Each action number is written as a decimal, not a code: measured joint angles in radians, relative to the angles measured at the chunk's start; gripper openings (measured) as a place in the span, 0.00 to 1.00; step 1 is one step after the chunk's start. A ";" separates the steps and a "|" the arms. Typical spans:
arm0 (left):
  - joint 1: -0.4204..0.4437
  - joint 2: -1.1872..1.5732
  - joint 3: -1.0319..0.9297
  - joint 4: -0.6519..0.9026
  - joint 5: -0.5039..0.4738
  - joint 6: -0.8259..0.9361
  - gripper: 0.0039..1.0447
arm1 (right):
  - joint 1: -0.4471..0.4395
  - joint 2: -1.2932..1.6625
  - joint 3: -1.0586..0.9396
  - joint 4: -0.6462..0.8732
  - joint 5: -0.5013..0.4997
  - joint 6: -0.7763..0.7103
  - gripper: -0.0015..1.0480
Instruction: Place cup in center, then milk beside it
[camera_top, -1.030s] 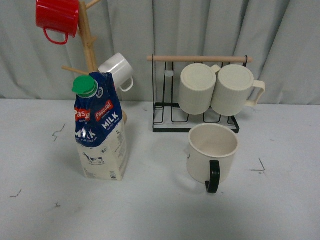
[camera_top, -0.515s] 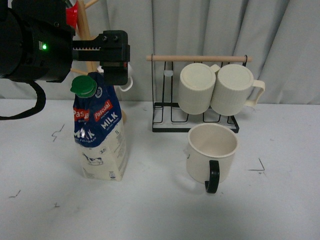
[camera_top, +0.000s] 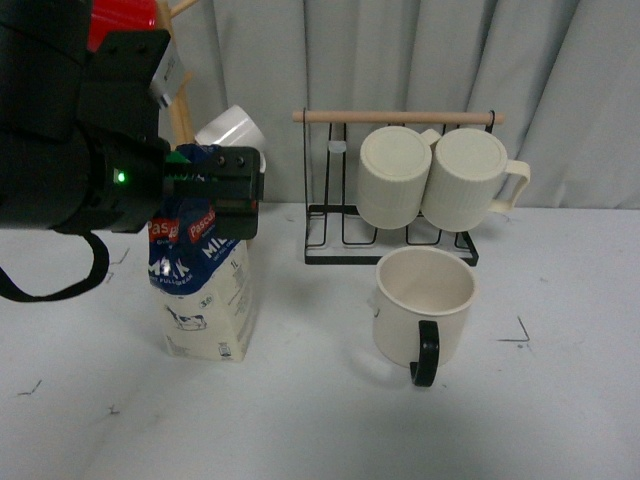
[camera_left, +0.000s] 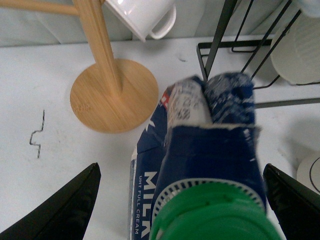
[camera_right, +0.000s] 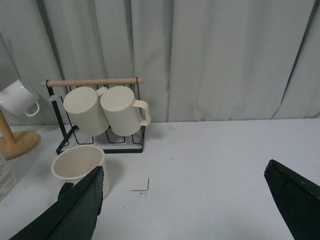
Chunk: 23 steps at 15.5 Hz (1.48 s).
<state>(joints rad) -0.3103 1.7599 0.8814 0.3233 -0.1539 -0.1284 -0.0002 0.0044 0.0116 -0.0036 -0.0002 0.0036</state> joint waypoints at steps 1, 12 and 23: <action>0.000 0.018 -0.009 0.012 -0.003 -0.004 0.94 | 0.000 0.000 0.000 0.000 0.000 0.000 0.94; -0.003 0.064 -0.019 0.067 -0.037 -0.025 0.48 | 0.000 0.000 0.000 0.000 0.000 0.000 0.94; -0.288 0.117 0.096 0.074 -0.170 -0.003 0.02 | 0.000 0.000 0.000 0.000 0.000 0.000 0.94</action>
<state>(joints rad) -0.5987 1.8771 0.9771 0.3977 -0.3241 -0.1318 -0.0002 0.0044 0.0116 -0.0036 -0.0002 0.0036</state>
